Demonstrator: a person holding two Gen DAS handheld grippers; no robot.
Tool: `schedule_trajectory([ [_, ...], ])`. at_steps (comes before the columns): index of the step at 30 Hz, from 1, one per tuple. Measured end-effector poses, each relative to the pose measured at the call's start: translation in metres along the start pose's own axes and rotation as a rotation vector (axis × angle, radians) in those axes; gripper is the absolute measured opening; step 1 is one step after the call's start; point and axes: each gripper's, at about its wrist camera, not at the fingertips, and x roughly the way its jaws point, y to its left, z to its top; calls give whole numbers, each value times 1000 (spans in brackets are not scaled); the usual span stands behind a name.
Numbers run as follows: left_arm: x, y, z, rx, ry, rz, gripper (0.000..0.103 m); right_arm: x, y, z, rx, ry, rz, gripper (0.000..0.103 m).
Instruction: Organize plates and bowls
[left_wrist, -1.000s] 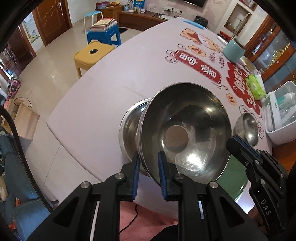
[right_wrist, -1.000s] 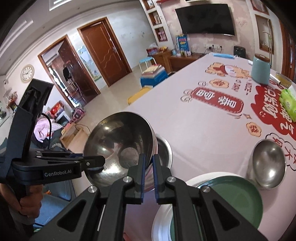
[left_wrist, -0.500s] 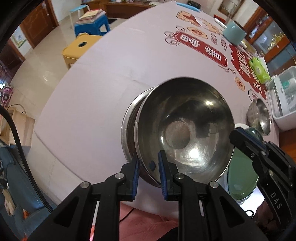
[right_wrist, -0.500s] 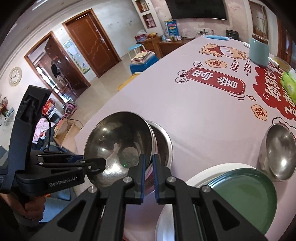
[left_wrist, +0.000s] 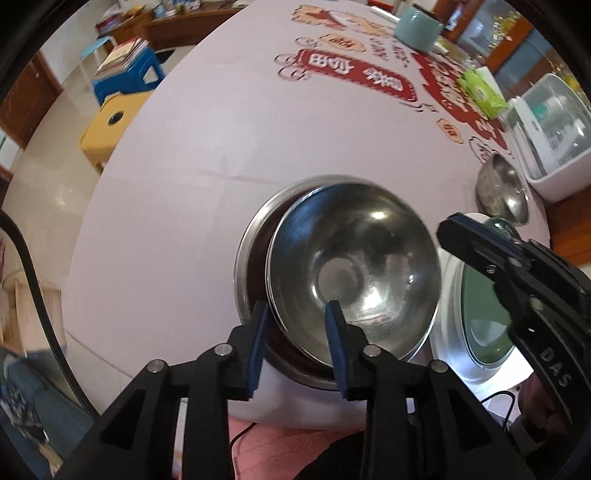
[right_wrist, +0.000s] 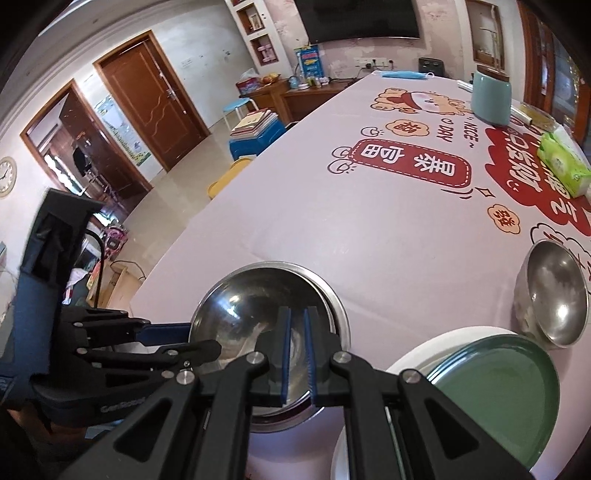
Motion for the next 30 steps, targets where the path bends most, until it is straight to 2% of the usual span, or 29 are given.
schedule_trajectory([
  [3, -9, -2, 3, 36, -28, -4, 35, 0, 0, -1, 20, -4, -14, 7],
  [6, -16, -5, 6, 64, -62, -11, 52, -1, 0, -1, 36, -12, -26, 7],
  [7, -17, -6, 7, 70, -65, -12, 54, -2, -1, -2, 41, -16, -31, 7],
  [12, -22, -9, 11, 86, -79, -12, 57, -10, -3, -3, 53, -31, -58, 7],
  [13, -25, -11, 13, 85, -94, -15, 61, -14, -3, -5, 52, -41, -63, 7],
  [19, -42, -27, 16, 83, -192, -29, 62, -42, -15, -10, 57, -120, -100, 7],
  [23, -56, -46, 16, 81, -280, -46, 63, -64, -22, -16, 35, -190, -126, 7],
  [25, -60, -58, 15, 80, -313, -51, 68, -74, -28, -20, 20, -216, -141, 7],
  [30, -58, -93, 15, 97, -326, -35, 69, -93, -42, -29, -25, -250, -195, 7],
])
